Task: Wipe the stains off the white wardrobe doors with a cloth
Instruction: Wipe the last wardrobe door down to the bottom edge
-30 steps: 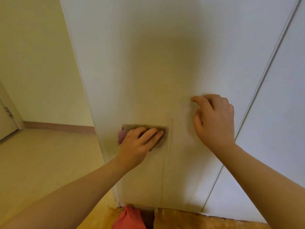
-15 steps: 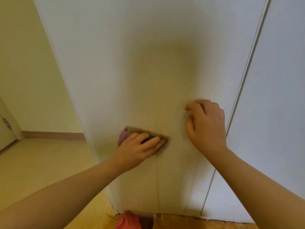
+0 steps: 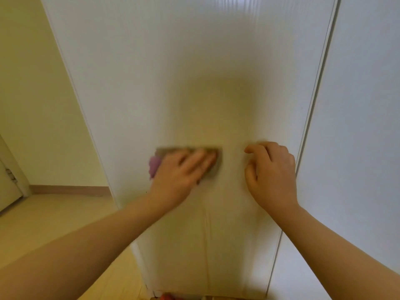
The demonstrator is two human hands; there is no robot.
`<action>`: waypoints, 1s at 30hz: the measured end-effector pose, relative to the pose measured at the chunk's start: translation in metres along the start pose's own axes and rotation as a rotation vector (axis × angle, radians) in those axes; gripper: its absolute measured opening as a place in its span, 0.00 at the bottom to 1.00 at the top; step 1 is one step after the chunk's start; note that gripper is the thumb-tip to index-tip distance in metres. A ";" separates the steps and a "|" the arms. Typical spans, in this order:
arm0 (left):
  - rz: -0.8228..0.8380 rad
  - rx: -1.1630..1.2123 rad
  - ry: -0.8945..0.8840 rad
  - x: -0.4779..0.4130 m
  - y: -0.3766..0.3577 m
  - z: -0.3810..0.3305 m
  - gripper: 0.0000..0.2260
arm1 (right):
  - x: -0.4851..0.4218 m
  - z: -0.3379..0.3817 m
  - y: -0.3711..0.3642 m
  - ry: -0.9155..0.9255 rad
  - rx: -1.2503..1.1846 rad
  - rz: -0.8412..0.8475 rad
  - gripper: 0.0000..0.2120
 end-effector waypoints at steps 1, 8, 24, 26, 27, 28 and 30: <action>-0.098 0.007 0.123 -0.025 0.016 0.028 0.15 | -0.003 0.000 0.002 -0.008 -0.004 -0.004 0.15; 0.082 0.025 -0.172 0.001 -0.020 -0.026 0.15 | -0.019 0.011 0.008 0.008 -0.014 -0.015 0.16; 0.158 0.156 -0.240 0.068 -0.051 -0.080 0.15 | 0.035 -0.024 -0.005 -0.117 0.013 0.060 0.15; 0.130 0.189 -0.161 0.063 -0.045 -0.080 0.15 | 0.050 -0.030 -0.010 -0.129 0.015 0.078 0.15; 0.076 0.198 -0.093 0.052 -0.038 -0.072 0.15 | 0.055 -0.032 -0.014 -0.135 0.005 0.084 0.15; 0.001 0.202 -0.027 0.040 -0.029 -0.062 0.15 | 0.057 -0.034 -0.016 -0.144 -0.003 0.087 0.15; -0.065 0.182 0.022 0.035 -0.032 -0.054 0.14 | 0.062 -0.038 -0.025 -0.165 -0.022 0.073 0.14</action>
Point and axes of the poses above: each hand's wrist, its own x-axis away from the middle knuckle, its own y-axis out of the back of the hand, z = x × y, the point moved 10 cm from there along -x, towards the middle knuckle, and after that the axes turned 10 degrees about x, right-handed, at the moved point
